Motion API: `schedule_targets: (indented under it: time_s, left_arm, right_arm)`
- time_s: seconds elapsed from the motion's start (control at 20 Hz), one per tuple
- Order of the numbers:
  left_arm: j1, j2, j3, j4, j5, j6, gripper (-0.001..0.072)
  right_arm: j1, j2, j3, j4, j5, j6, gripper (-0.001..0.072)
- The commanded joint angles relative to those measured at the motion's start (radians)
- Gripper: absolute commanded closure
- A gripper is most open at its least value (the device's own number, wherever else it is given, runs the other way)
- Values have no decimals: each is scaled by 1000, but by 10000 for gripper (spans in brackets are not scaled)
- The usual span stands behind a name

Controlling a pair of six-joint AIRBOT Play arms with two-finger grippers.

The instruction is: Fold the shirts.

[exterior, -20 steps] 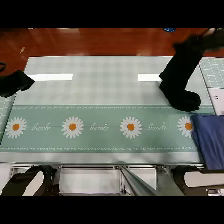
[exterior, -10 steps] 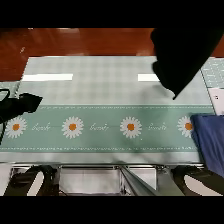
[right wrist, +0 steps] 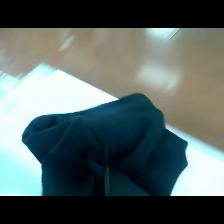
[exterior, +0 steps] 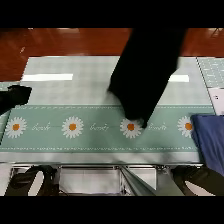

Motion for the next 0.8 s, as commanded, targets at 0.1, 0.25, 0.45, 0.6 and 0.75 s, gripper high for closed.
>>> schedule_targets:
  time_s: [0.1, 0.25, 0.45, 0.6, 0.75]
  left_arm:
    - [10, 1, 3, -32, -66, -4, 200]
    - [10, 1, 3, -30, -75, -1, 200]
    - [10, 0, -16, -55, -84, -1, 200]
    - [10, 0, -56, -55, -134, -1, 200]
    - [10, -4, -103, -64, -294, 52, 200]
  right_arm:
    - [247, -134, -379, 122, -158, 63, 682]
    - [307, -297, -467, 260, -280, 62, 681]
    - [314, -418, -466, 460, -384, -1, 307]
    - [190, -352, -438, 393, -306, 11, 307]
    - [-61, -184, -454, 190, -168, 86, 307]
